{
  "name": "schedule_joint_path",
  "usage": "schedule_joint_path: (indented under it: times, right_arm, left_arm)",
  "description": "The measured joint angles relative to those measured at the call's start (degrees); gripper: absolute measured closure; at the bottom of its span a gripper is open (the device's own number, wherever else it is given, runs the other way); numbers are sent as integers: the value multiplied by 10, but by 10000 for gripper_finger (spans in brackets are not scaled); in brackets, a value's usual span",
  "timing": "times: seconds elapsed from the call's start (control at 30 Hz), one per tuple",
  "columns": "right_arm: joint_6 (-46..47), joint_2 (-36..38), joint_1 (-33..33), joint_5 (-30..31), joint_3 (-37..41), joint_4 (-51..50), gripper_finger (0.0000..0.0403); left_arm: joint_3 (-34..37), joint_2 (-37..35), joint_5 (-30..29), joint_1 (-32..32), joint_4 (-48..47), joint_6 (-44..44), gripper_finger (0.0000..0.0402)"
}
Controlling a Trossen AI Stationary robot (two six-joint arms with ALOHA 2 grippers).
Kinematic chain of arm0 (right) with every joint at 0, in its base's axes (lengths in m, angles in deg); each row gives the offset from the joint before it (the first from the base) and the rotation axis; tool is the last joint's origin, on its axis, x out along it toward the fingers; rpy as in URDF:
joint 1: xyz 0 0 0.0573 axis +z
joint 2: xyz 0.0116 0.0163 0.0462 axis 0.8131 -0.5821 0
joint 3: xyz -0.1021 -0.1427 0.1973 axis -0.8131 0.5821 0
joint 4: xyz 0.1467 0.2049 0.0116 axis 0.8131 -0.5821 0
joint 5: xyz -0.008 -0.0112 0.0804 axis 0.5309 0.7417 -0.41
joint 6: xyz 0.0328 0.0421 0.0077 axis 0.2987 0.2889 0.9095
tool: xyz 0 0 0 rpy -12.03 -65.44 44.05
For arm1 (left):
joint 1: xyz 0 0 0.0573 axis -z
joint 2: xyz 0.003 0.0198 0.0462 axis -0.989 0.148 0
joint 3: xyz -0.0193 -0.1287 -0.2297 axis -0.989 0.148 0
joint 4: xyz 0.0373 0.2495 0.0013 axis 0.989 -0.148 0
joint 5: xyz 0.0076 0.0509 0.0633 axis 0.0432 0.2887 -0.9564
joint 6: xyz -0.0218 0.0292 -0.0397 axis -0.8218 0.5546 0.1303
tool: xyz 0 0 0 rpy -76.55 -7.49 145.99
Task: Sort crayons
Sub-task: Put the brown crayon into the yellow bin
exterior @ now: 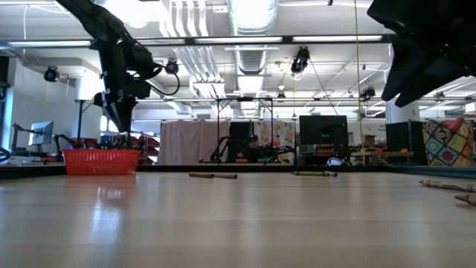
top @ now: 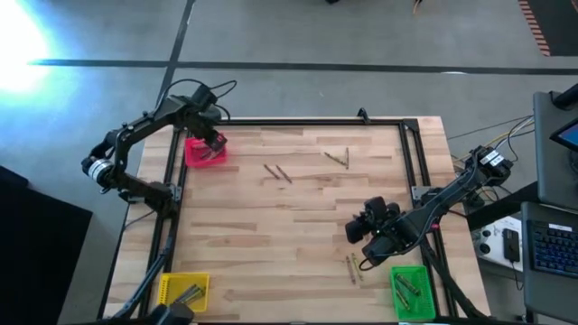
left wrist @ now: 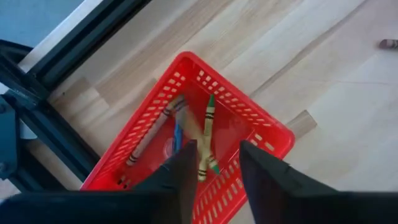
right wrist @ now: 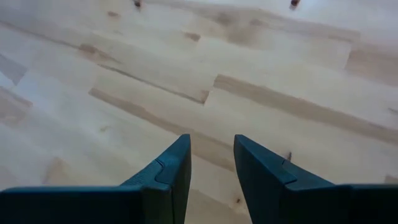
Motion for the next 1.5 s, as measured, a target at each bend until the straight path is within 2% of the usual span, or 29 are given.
schedule_joint_path:
  times: [0.17, 0.33, 0.4, 0.77, 1.23, 1.5]
  right_arm:
    - [0, 0, 0, -19, 0, 1, 289]
    - [-10, 0, 0, -17, 0, 2, 289]
    - [-15, 0, 0, -14, 0, 3, 289]
    - [-25, 0, 0, 16, 0, 8, 289]
    - [-15, 0, 0, 16, 0, 33, 289]
    - [-18, 0, 0, 16, 0, 42, 289]
  left_arm:
    - [0, 0, 15, 0, 1, 15, 254]
    - [0, 0, 150, 20, 23, 46, 241]
    - [0, 0, 179, 36, 41, 45, 244]
    - [2, 12, 186, 154, 188, 108, 275]
    - [2, 148, 203, 226, 263, 141, 287]
    - [-64, 221, 202, 256, 270, 157, 288]
